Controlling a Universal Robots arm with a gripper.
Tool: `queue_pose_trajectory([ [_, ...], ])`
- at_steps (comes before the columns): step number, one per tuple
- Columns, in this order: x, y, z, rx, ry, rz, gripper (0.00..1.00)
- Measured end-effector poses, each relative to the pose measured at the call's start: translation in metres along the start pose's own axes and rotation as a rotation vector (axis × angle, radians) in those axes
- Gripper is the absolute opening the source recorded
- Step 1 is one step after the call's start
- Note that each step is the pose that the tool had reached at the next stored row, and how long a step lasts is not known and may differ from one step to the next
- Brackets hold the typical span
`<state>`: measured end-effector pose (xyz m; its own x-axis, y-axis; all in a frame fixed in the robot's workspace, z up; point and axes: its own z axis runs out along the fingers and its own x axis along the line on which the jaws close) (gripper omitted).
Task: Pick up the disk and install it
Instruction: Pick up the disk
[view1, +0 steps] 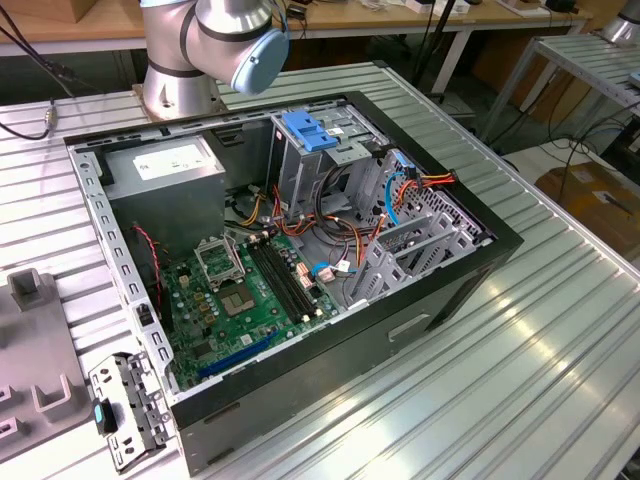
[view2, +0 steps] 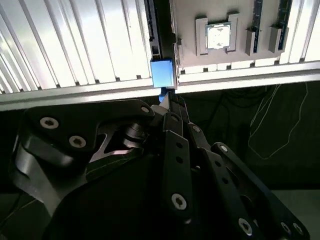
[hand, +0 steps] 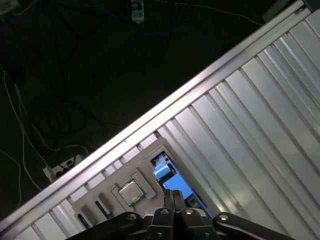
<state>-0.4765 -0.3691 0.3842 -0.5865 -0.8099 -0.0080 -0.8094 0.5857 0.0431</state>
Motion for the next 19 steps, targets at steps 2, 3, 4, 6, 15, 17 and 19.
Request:
queue_pose_trajectory([
  [2, 0.0000, 0.0000, 0.0000, -0.0003, 0.0016, -0.039, 0.11],
  [3, 0.0000, 0.0000, 0.0000, -0.0004, 0.0024, -0.057, 0.11],
  [4, 0.0000, 0.0000, 0.0000, -0.0006, 0.0035, -0.080, 0.11],
  [6, 0.0000, 0.0000, 0.0001, -0.0009, 0.0052, -0.122, 0.11],
  [15, 0.0000, 0.0000, 0.0000, -0.0024, 0.0132, -0.306, 0.11],
  [17, 0.0000, 0.0001, 0.0000, -0.0025, 0.0135, -0.312, 0.11],
  [19, 0.0000, 0.0000, 0.0000, -0.0024, 0.0135, -0.312, 0.11],
])
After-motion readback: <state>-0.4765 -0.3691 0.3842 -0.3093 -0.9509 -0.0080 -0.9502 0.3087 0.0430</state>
